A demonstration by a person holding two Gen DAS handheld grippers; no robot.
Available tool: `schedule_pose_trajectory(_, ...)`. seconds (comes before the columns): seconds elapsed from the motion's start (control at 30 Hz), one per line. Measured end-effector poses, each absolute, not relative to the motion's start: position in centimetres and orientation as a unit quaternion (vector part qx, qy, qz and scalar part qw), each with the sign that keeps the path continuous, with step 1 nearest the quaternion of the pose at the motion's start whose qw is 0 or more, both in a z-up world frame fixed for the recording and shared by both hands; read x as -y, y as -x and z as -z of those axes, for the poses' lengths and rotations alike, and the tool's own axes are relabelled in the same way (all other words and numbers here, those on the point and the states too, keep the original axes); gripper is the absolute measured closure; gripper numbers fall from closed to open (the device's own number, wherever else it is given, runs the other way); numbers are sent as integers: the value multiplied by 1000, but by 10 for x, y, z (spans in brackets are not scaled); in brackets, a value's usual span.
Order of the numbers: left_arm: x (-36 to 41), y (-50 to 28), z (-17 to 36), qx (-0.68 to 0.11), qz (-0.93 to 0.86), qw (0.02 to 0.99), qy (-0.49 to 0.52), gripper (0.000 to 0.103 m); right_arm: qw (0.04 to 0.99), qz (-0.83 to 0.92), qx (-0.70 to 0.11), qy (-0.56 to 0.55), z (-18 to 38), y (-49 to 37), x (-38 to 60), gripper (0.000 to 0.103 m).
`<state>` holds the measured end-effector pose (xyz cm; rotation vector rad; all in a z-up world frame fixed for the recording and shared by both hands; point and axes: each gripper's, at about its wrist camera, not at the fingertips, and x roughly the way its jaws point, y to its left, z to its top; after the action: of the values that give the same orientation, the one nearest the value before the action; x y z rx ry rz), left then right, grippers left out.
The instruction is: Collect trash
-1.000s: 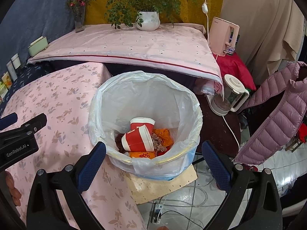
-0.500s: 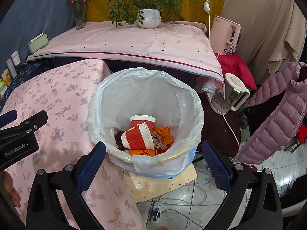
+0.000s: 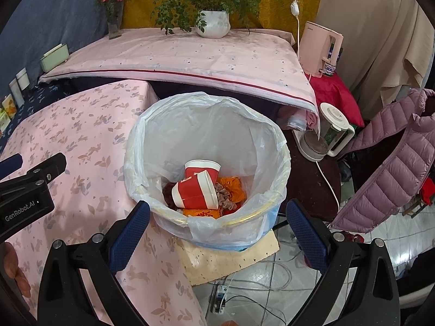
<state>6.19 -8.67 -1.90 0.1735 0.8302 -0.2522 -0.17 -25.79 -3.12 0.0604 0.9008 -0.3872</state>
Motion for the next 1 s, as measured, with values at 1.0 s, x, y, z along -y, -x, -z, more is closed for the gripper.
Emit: schedule_pose_trajectory(1.0, 93, -55, 22, -399, 126, 903, -93, 11, 880, 186, -436, -28, 34, 4, 260, 7)
